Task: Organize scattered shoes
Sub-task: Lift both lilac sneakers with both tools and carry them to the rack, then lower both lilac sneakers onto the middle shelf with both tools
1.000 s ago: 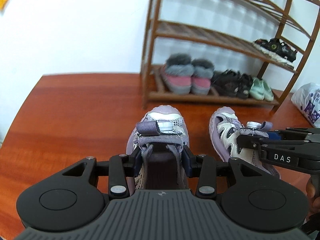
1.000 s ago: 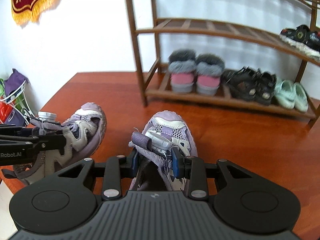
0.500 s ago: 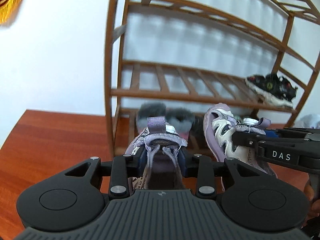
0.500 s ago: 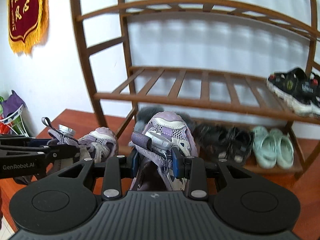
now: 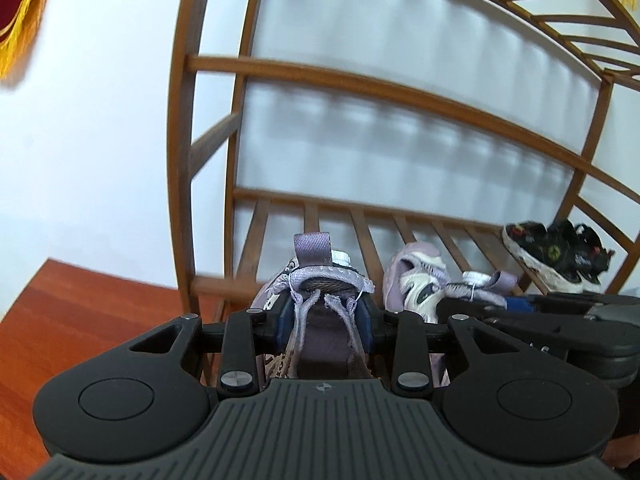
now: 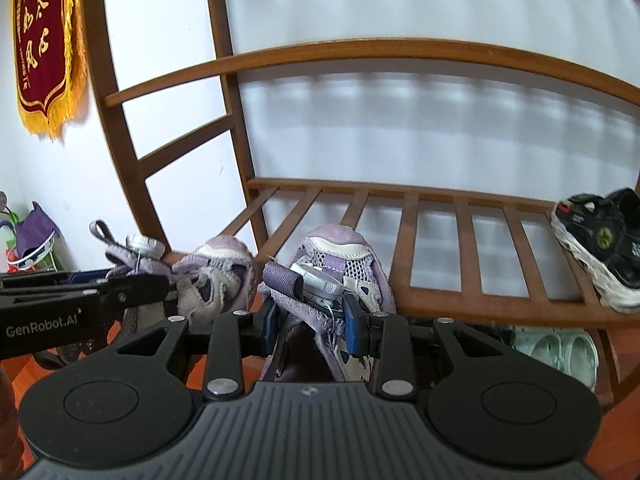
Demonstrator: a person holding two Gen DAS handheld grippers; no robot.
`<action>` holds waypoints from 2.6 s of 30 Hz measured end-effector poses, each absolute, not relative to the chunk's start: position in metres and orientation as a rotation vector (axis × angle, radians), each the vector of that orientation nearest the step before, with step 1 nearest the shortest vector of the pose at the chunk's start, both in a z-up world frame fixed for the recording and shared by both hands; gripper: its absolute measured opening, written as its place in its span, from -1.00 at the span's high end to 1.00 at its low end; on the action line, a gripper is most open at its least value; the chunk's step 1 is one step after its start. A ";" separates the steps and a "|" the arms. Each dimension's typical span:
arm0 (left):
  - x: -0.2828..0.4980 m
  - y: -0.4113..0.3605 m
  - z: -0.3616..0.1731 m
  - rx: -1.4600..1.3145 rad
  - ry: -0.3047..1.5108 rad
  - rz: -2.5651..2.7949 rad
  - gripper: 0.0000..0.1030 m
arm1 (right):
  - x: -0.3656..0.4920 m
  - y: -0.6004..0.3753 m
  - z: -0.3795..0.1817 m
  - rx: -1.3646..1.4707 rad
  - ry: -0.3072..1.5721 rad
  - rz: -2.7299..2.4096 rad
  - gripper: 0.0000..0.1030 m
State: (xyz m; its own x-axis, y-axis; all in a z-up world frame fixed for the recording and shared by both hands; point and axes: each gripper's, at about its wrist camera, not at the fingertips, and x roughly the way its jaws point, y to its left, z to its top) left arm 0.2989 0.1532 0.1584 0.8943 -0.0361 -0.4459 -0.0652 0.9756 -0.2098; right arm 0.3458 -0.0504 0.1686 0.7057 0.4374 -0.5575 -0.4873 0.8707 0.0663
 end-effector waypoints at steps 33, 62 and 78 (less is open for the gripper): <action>0.401 0.181 0.152 -0.255 0.453 0.032 0.27 | 0.437 0.028 0.166 -0.222 0.534 0.454 0.25; 0.356 0.189 0.169 -0.261 0.462 -0.051 -0.22 | 0.390 -0.007 0.183 -0.106 0.552 0.476 -0.19; 0.297 0.175 0.141 -0.199 0.518 -0.046 -0.18 | 0.342 -0.017 0.165 -0.092 0.575 0.458 -0.19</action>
State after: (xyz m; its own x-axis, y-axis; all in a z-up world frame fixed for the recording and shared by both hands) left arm 0.2968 0.1749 0.1409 0.8685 -0.0938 -0.4868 -0.0068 0.9796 -0.2009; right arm 0.3421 -0.0170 0.1655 0.7417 0.3922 -0.5441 -0.4430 0.8956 0.0417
